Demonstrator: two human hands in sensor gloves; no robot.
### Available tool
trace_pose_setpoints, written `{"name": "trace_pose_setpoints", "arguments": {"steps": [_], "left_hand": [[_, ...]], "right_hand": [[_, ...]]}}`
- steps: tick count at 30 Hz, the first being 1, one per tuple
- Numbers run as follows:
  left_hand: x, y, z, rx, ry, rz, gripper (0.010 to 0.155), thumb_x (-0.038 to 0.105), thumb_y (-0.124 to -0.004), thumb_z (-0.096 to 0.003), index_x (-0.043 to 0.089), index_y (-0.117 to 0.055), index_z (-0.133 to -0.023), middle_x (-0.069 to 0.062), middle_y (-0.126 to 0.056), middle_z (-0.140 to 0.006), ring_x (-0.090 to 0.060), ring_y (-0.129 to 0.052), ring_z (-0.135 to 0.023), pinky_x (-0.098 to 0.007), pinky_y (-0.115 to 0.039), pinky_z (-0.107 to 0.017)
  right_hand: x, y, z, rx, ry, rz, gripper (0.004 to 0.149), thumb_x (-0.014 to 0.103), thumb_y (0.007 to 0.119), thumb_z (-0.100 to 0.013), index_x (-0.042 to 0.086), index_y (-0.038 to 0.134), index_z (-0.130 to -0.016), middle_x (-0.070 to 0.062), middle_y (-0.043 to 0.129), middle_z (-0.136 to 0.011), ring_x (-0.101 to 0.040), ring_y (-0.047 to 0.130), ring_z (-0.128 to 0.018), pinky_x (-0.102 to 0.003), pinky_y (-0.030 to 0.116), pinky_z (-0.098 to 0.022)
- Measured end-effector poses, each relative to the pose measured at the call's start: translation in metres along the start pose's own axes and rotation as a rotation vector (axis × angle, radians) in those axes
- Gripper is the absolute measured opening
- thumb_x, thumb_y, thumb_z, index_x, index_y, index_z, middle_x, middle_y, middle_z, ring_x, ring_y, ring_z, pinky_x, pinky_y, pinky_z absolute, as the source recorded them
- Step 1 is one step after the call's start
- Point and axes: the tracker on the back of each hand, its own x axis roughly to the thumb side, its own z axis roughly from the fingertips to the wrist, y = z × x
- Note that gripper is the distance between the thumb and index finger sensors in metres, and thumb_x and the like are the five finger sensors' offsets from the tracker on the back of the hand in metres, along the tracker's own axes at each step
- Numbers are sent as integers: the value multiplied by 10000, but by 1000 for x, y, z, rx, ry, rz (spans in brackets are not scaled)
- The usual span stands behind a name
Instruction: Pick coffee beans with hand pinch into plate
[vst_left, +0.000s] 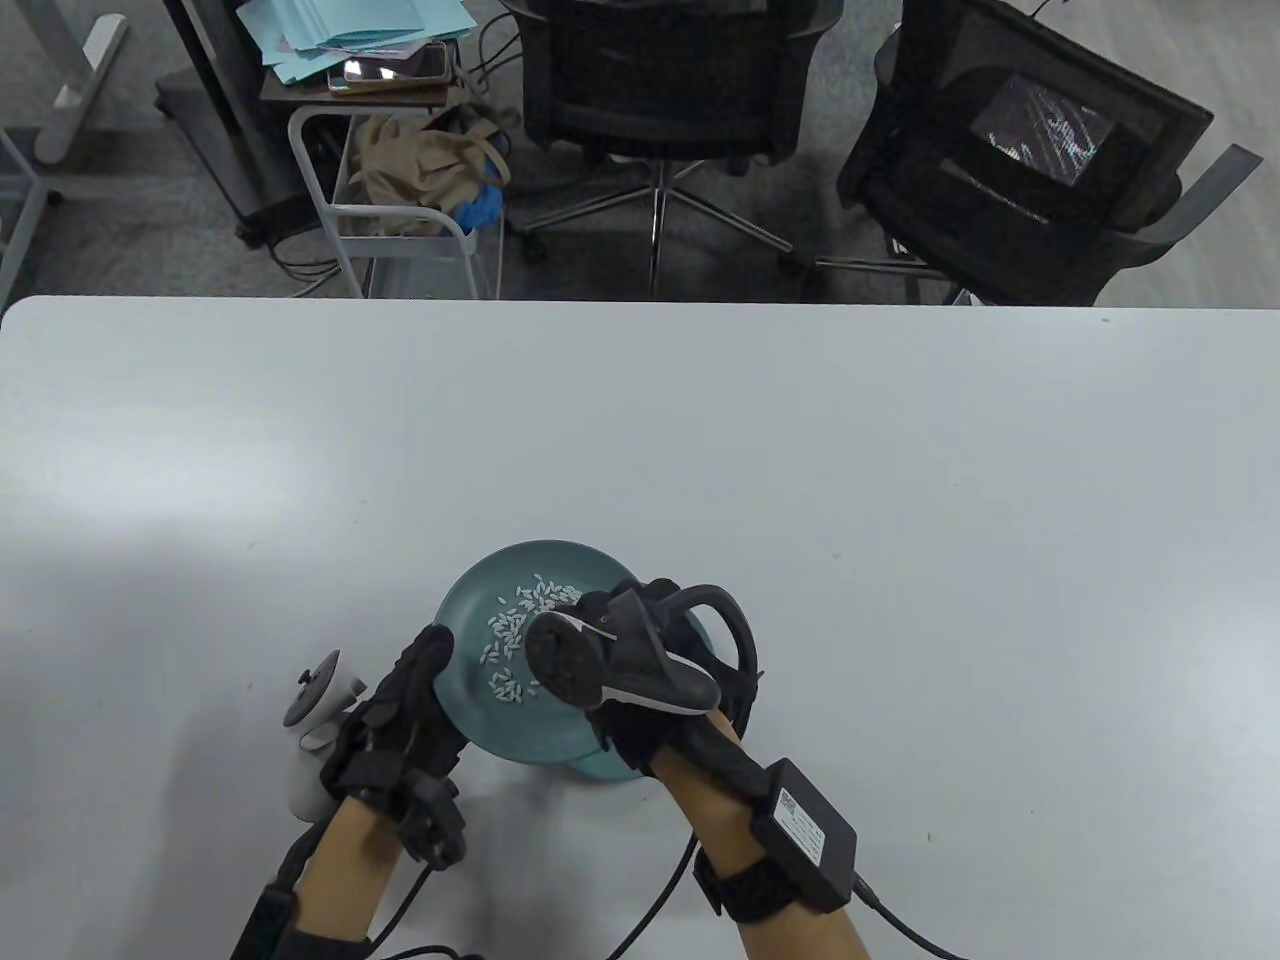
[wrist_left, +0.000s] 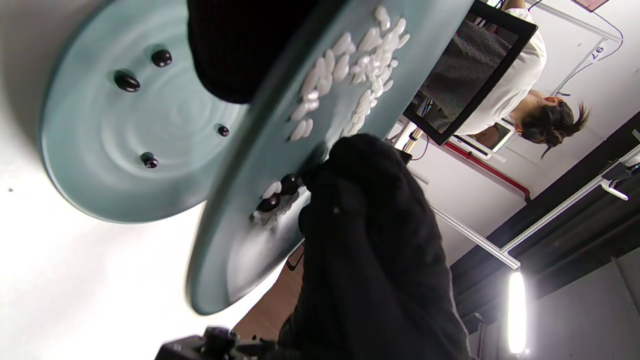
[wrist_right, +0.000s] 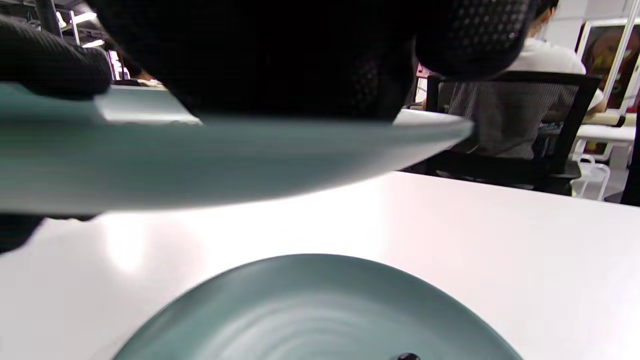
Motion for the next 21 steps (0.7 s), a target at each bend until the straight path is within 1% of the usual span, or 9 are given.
{"name": "trace_pose_setpoints", "arguments": {"steps": [4, 6, 12, 16, 21], "left_hand": [[0, 1, 0, 4, 0, 12, 615, 620, -517, -470, 389, -370, -1020, 56, -712, -976, -167, -914, -799, -286, -851, -564], [-1, 1, 0, 1, 3, 12, 616, 619, -519, -469, 386, -372, -1020, 53, -714, -974, -171, -915, -795, -284, -852, -562], [-1, 0, 0, 7, 1, -10, 615, 613, -519, -472, 378, -371, -1020, 43, -710, -973, -183, -910, -790, -289, -848, -561], [0, -1, 1, 8, -1, -25, 613, 607, -516, -474, 373, -364, -1021, 38, -705, -974, -187, -907, -789, -291, -847, -558], [0, -1, 0, 4, -1, -34, 612, 606, -518, -475, 370, -372, -1021, 34, -710, -969, -193, -909, -779, -294, -848, -551]], "right_hand": [[0, 2, 0, 24, -8, 5, 379, 296, 860, -451, 229, 836, -823, -110, 949, -808, -265, 934, -559, -554, 715, -495], [1, 4, -1, 26, -8, 26, 388, 306, 875, -437, 234, 836, -816, -104, 950, -794, -258, 933, -553, -550, 716, -494], [4, 9, -3, 18, -12, 57, 365, 325, 873, -437, 227, 853, -788, -108, 964, -751, -252, 937, -523, -544, 725, -485], [6, 11, -4, 13, -15, 45, 367, 327, 874, -432, 222, 851, -783, -116, 957, -753, -256, 934, -526, -544, 727, -484], [6, 13, -4, 32, -13, 23, 379, 327, 875, -435, 212, 826, -792, -109, 954, -729, -239, 922, -489, -541, 729, -482]]}}
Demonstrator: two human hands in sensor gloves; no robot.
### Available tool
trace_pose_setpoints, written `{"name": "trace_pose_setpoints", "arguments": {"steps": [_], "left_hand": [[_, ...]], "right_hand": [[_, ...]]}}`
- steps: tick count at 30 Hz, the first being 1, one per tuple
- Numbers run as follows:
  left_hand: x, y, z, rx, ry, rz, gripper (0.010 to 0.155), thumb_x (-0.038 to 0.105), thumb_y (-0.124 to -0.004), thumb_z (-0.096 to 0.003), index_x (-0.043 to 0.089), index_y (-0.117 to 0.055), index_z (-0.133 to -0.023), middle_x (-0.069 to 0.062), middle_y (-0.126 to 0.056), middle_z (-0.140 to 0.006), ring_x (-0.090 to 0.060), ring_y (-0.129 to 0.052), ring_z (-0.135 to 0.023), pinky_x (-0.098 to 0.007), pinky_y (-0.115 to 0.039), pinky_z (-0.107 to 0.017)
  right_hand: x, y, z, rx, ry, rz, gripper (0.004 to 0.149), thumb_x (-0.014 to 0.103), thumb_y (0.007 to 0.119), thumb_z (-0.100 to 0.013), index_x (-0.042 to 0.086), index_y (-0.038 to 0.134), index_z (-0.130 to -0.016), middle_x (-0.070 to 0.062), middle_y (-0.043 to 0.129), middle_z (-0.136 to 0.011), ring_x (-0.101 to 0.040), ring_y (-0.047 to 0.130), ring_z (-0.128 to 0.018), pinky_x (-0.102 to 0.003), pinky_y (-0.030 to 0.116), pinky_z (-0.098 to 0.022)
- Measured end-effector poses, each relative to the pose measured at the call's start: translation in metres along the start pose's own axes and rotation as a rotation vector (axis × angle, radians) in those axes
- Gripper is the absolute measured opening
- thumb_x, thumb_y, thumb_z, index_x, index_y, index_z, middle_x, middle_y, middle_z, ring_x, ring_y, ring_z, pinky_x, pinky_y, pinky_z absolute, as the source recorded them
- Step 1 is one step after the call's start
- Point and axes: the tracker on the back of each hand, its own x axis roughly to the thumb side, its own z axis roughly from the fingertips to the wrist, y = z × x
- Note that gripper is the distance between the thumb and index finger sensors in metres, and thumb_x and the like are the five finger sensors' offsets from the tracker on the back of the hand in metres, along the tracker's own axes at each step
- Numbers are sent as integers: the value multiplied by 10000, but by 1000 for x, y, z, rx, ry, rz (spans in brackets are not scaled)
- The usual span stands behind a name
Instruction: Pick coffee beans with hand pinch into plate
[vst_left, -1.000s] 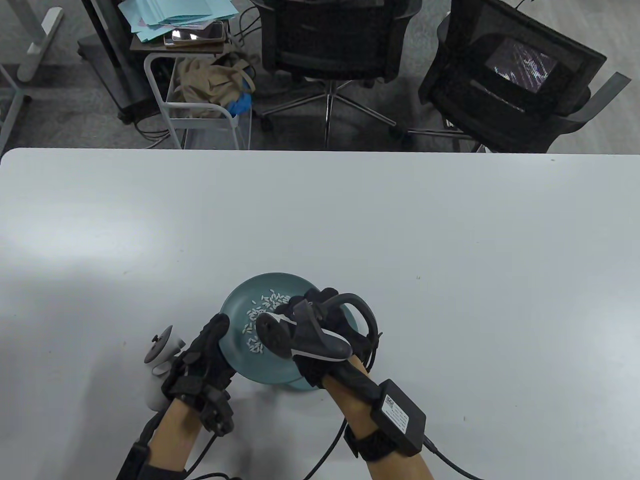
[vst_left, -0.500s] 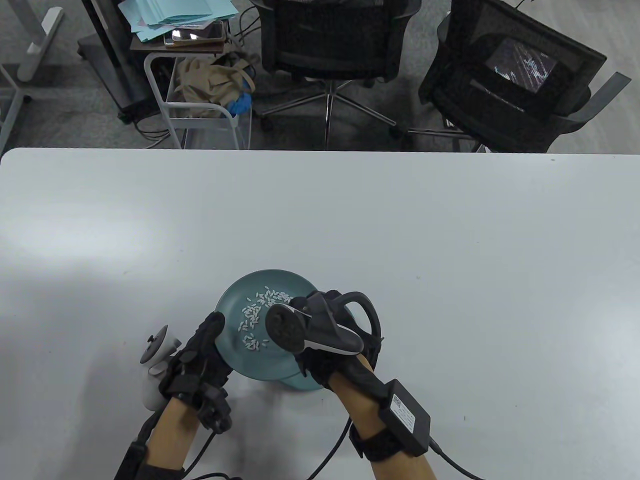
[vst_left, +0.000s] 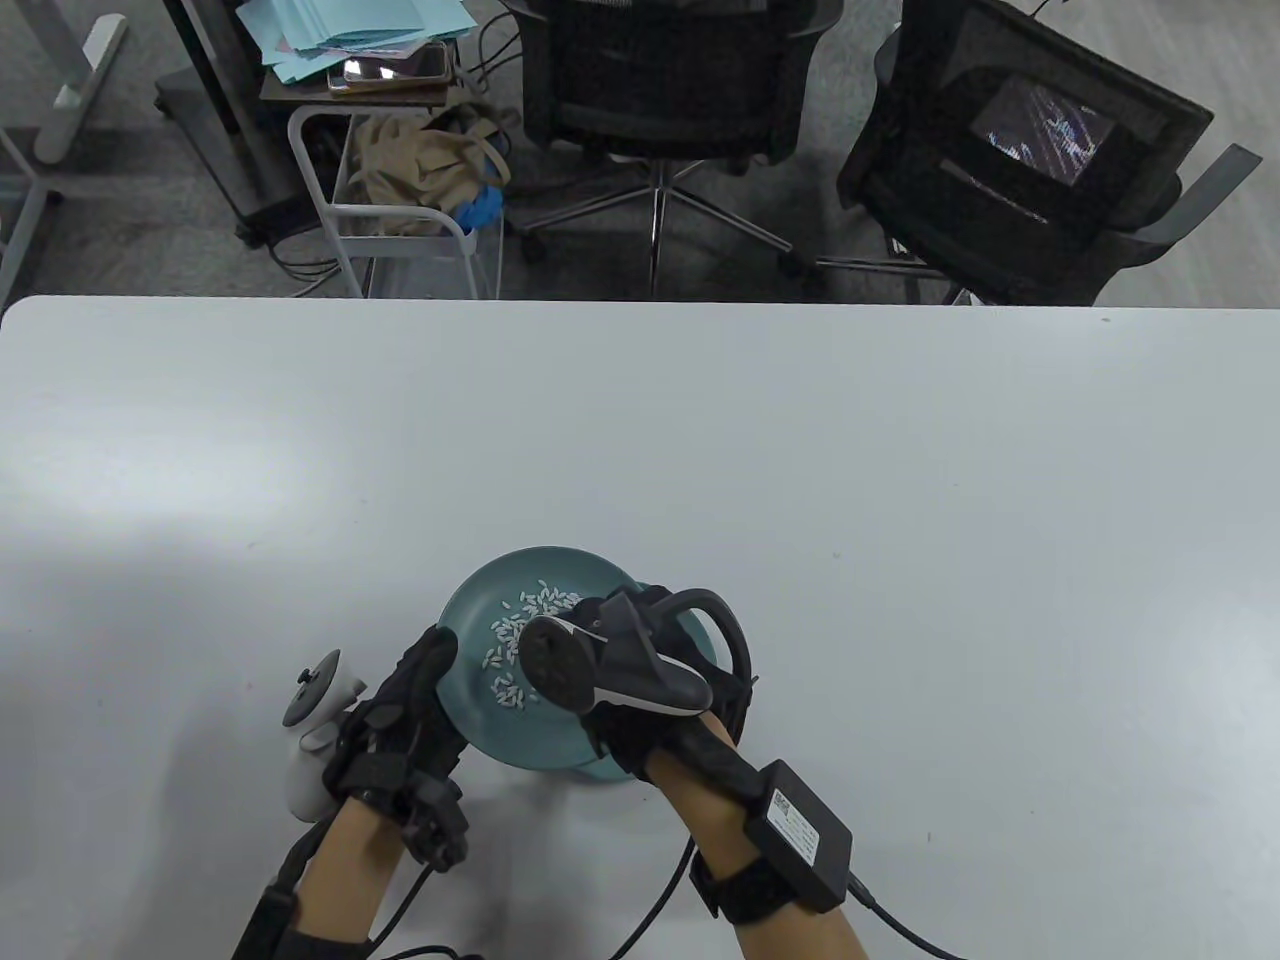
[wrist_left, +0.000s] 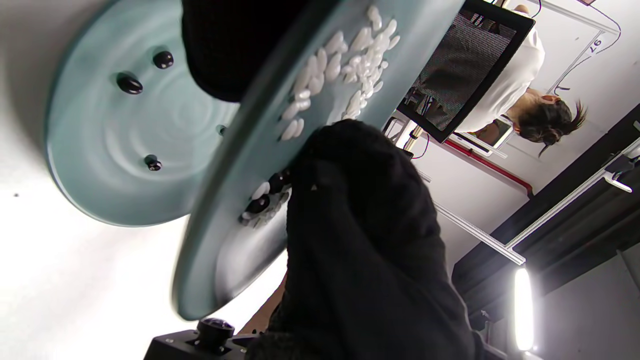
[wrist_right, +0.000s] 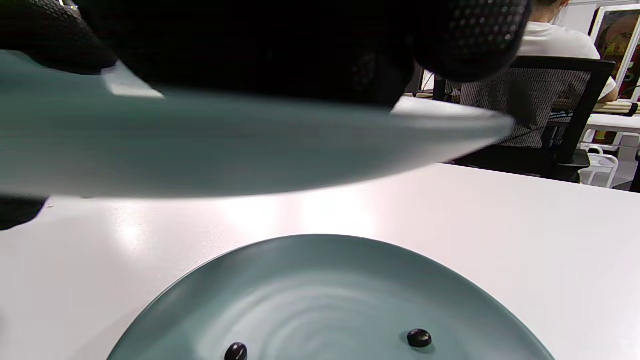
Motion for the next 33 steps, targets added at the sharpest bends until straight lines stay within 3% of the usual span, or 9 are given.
{"name": "trace_pose_setpoints", "arguments": {"steps": [9, 24, 33], "left_hand": [[1, 0, 1, 9, -5, -12, 613, 608, -520, -474, 369, -372, -1020, 32, -710, -966, -195, -909, -775, -291, -847, -548], [8, 9, 7, 28, -59, 49, 608, 611, -510, -475, 379, -371, -1020, 44, -711, -966, -179, -909, -779, -295, -843, -549], [12, 17, 9, 44, -86, 75, 613, 625, -525, -472, 384, -386, -1018, 42, -716, -959, -184, -909, -769, -297, -842, -543]], "right_hand": [[2, 1, 0, -37, -33, 8, 383, 337, 885, -418, 211, 833, -776, -105, 959, -700, -228, 915, -448, -537, 732, -478], [-6, -30, 21, -327, -18, -64, 351, 342, 851, -432, 250, 851, -771, -100, 949, -708, -232, 899, -455, -550, 718, -493], [-28, -43, 35, -539, 111, -136, 357, 338, 842, -438, 232, 838, -779, -98, 938, -719, -235, 894, -467, -552, 715, -495]]}}
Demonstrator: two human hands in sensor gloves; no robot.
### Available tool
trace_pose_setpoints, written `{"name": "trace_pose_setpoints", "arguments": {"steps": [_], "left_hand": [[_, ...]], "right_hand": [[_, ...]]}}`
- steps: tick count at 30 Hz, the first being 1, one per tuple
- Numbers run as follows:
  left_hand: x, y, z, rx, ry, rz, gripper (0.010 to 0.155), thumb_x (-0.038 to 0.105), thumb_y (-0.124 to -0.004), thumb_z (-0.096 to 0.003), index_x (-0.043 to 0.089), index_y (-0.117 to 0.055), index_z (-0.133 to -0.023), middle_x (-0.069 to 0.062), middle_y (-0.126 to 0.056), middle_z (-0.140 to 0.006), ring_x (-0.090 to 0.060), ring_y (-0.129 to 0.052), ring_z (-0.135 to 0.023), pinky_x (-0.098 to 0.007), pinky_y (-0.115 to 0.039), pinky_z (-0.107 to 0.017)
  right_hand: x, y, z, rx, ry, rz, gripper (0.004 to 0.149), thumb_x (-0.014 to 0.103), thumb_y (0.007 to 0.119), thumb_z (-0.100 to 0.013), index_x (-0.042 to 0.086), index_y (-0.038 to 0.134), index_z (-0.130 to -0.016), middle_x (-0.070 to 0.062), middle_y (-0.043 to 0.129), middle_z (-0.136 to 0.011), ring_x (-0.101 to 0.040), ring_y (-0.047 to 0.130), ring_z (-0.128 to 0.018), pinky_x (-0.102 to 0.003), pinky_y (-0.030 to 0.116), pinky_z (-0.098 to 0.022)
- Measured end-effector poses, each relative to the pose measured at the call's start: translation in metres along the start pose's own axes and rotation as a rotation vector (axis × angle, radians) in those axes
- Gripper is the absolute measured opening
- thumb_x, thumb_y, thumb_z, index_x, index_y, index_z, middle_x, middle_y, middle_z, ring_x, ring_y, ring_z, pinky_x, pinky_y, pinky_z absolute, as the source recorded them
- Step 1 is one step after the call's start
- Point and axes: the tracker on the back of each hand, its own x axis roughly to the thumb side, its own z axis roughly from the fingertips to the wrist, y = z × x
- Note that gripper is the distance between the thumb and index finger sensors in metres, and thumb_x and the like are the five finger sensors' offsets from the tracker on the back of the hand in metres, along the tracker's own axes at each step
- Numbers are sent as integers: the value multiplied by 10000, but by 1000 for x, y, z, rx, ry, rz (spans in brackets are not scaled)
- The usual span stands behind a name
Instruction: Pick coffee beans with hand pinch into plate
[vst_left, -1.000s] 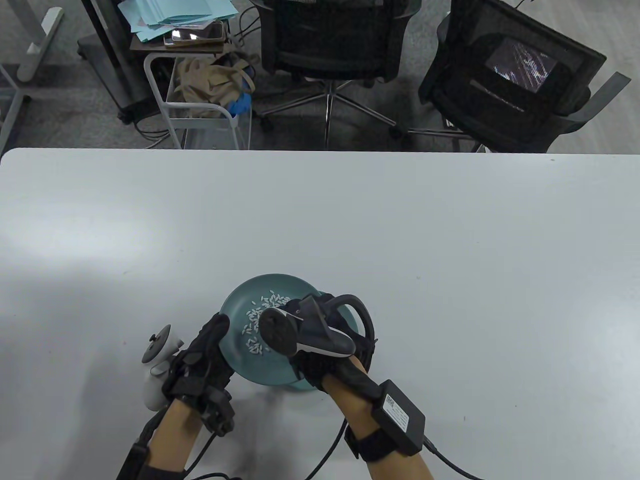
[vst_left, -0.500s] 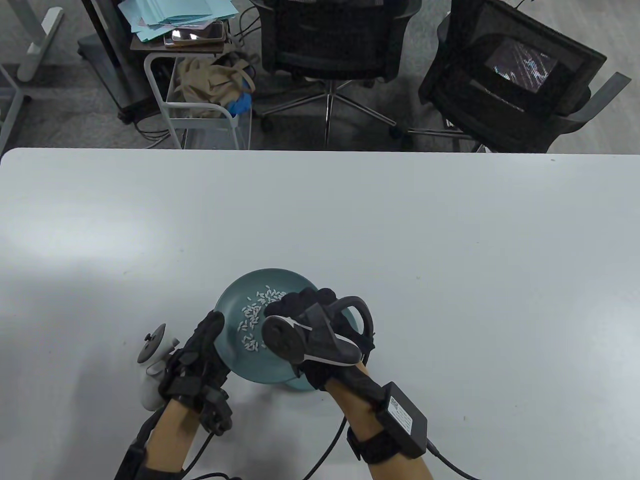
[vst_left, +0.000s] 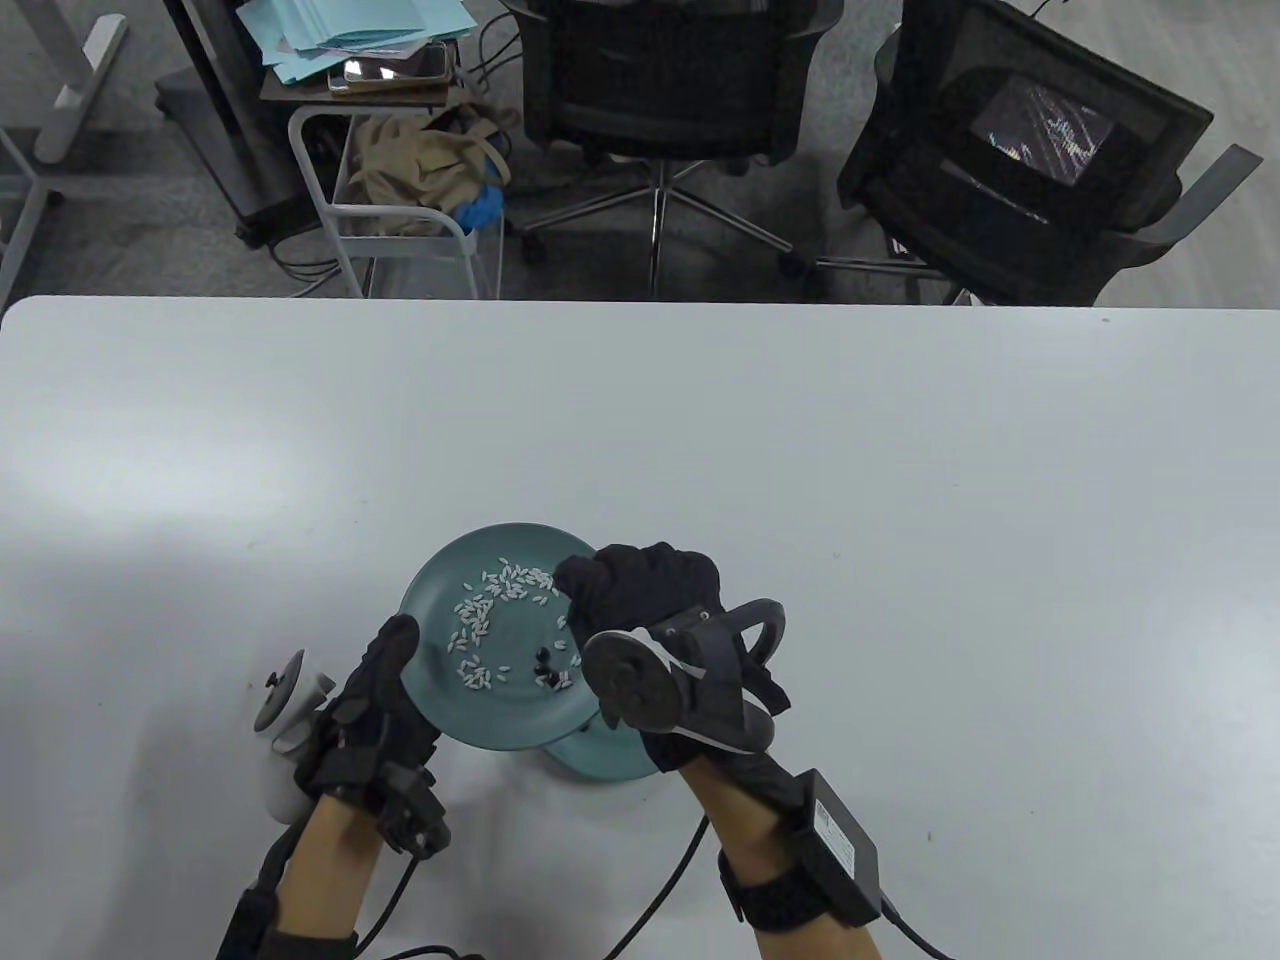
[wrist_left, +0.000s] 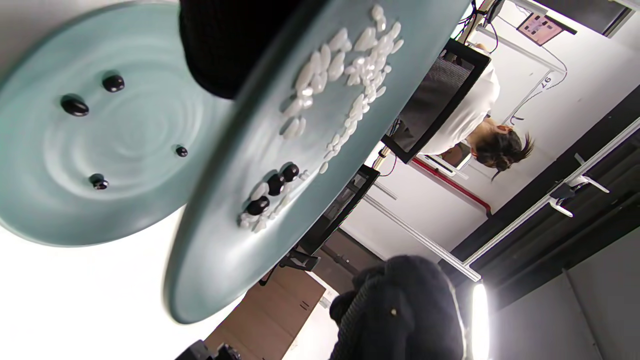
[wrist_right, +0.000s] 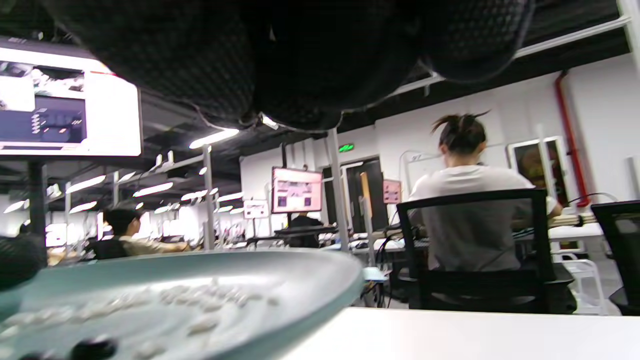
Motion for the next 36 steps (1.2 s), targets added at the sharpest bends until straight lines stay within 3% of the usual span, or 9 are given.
{"name": "trace_pose_setpoints", "arguments": {"steps": [6, 15, 36], "left_hand": [[2, 6, 1, 16, -15, 27, 613, 627, -529, -473, 385, -392, -1018, 40, -722, -955, -187, -911, -763, -298, -841, -539], [3, 9, 2, 28, -21, 43, 610, 624, -530, -474, 384, -393, -1018, 38, -721, -955, -188, -910, -763, -298, -840, -539], [2, 8, 1, 23, -11, 35, 611, 623, -530, -474, 383, -392, -1019, 38, -721, -955, -189, -911, -762, -299, -840, -539]], "right_hand": [[-18, 0, 0, -12, 80, -2, 358, 331, 836, -447, 230, 826, -791, -102, 926, -733, -240, 888, -480, -555, 710, -501], [-42, 33, 3, 105, 115, 41, 373, 339, 825, -446, 227, 809, -801, -97, 920, -733, -241, 883, -487, -557, 710, -504], [-44, 51, 7, 204, 123, 94, 384, 346, 821, -450, 228, 800, -815, -96, 917, -741, -249, 884, -500, -565, 703, -511]]}}
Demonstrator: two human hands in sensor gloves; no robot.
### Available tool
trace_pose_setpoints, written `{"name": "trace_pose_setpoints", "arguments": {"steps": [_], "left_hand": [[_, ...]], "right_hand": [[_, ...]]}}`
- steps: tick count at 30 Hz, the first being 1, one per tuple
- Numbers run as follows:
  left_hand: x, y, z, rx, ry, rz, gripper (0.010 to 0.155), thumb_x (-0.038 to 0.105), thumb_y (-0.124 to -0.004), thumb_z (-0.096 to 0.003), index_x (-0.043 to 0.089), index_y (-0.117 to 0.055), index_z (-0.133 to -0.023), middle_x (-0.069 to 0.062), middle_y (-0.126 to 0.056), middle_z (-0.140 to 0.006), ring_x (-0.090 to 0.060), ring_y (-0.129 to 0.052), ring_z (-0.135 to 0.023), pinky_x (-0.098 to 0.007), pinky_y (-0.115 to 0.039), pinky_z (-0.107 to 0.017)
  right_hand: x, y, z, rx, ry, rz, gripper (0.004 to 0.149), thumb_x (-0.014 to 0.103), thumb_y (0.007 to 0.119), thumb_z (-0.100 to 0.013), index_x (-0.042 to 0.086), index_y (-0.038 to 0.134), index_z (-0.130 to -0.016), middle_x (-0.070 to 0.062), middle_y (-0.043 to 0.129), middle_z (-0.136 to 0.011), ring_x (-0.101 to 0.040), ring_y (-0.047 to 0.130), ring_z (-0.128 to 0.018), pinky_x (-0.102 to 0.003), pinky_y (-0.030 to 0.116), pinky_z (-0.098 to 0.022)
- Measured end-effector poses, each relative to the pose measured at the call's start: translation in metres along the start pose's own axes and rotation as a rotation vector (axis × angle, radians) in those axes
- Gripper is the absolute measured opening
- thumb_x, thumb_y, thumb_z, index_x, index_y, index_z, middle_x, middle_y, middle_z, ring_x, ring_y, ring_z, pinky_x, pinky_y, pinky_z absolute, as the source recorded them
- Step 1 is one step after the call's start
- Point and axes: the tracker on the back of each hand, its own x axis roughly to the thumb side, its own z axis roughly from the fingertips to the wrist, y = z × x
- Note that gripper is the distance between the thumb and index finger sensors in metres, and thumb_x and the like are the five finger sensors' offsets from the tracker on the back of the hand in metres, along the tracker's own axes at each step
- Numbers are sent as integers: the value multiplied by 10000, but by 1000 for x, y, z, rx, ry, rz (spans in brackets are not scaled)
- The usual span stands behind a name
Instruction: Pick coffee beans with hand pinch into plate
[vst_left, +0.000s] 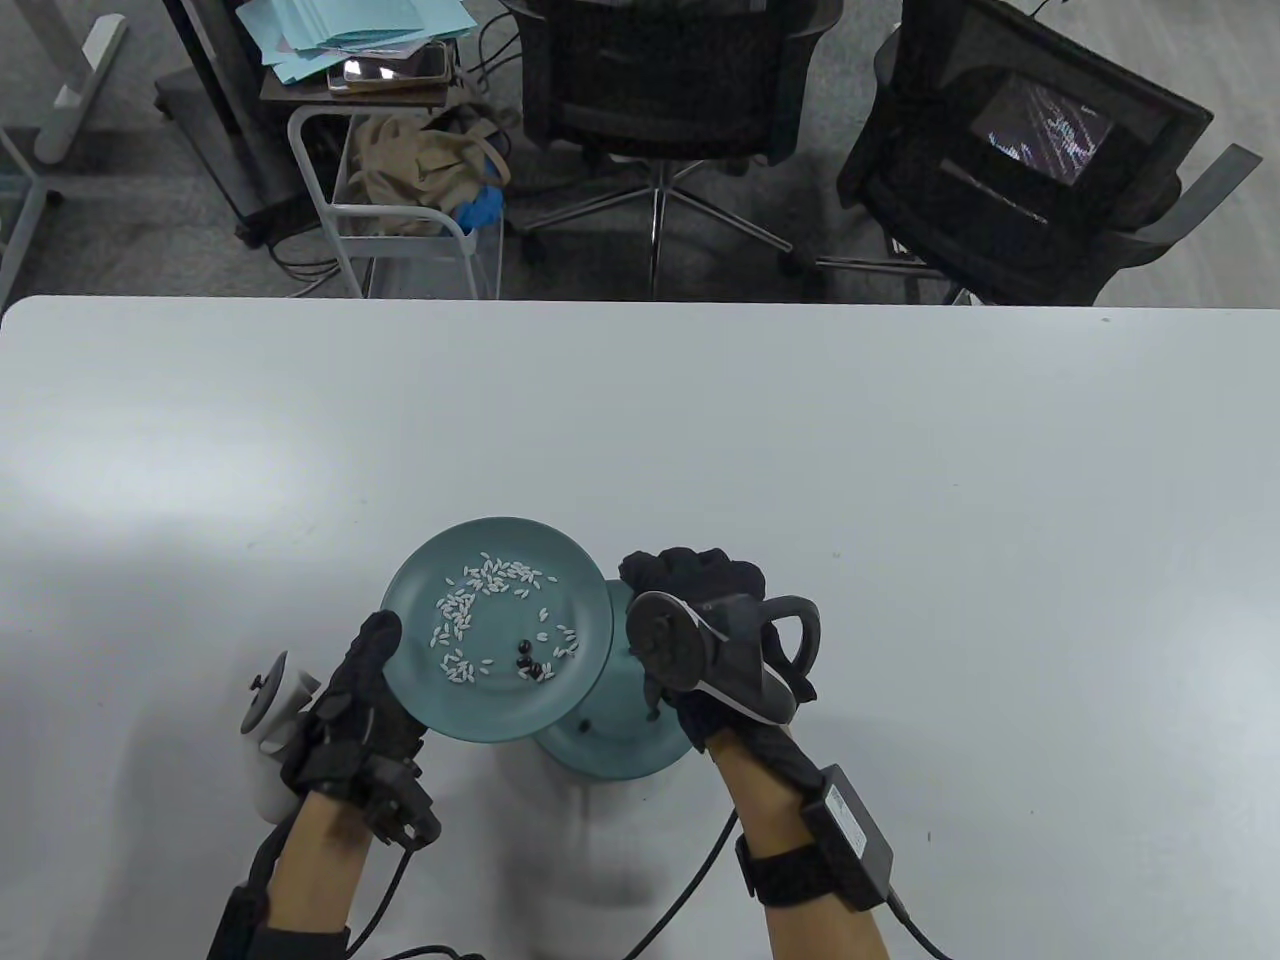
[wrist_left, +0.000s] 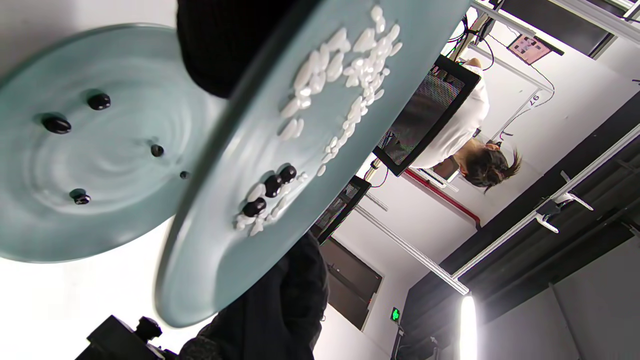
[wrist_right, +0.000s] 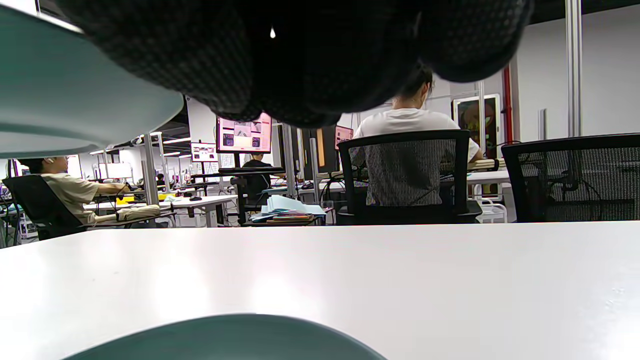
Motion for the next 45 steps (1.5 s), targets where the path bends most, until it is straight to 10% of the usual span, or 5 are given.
{"name": "trace_pose_setpoints", "arguments": {"steps": [22, 45], "left_hand": [[-2, -10, -1, -47, 12, -13, 611, 626, -524, -472, 384, -388, -1017, 44, -720, -954, -180, -912, -762, -293, -842, -540], [-9, -15, -4, -60, 45, -84, 613, 620, -533, -475, 368, -398, -1017, 27, -729, -946, -194, -916, -748, -298, -845, -528]], "right_hand": [[43, -59, 15, -234, -179, -85, 373, 357, 843, -444, 227, 833, -793, -89, 967, -726, -257, 923, -496, -563, 716, -501], [82, -20, 13, 175, -358, 111, 351, 322, 875, -428, 280, 870, -777, -63, 973, -777, -267, 920, -581, -578, 684, -538]]}}
